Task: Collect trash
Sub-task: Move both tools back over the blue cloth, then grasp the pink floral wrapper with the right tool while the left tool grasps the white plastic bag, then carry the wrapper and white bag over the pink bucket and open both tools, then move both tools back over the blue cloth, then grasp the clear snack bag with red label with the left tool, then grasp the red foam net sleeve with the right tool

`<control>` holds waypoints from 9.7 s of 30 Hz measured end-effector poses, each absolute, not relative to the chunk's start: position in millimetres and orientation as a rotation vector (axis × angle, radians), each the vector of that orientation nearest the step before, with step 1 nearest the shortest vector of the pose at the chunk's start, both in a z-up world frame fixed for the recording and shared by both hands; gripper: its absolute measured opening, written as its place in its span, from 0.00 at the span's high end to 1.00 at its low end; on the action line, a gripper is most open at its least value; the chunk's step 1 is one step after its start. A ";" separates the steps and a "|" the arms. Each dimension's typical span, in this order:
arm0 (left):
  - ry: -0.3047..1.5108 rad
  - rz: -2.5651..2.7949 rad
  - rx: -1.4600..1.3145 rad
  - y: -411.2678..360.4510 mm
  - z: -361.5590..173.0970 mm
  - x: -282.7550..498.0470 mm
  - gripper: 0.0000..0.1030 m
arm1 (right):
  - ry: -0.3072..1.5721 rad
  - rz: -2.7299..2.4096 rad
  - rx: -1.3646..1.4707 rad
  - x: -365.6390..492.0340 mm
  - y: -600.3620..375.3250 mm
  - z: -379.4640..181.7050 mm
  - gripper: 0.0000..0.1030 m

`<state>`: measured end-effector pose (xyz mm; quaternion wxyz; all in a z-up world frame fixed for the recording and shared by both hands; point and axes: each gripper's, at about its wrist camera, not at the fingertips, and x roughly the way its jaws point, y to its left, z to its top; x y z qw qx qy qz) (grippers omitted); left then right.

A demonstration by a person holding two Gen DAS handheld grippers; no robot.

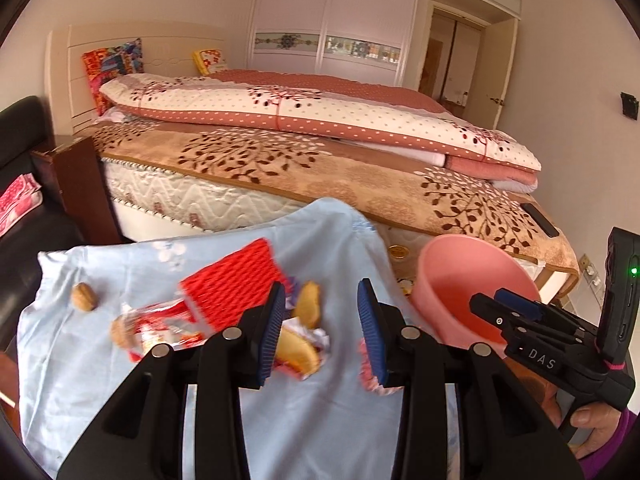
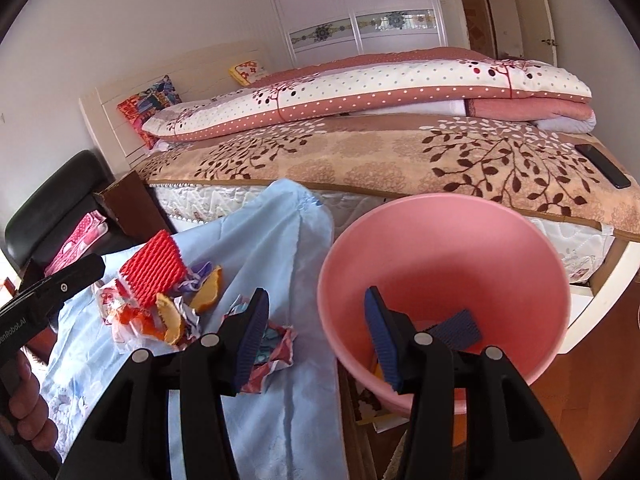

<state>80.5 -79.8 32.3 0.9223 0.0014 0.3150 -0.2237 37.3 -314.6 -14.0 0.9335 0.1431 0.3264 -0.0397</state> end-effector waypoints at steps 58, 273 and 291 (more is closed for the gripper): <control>0.769 -0.392 -0.064 -14.3 -2.4 75.8 0.91 | 0.845 0.100 0.129 88.2 -238.5 -49.6 0.71; 0.736 -0.141 -0.065 45.6 -19.7 127.0 0.92 | 0.825 0.169 0.111 108.1 -182.5 -47.4 0.44; 0.745 -0.134 -0.096 54.6 -13.4 110.3 0.92 | 0.828 0.220 0.113 184.3 -175.1 -34.7 0.41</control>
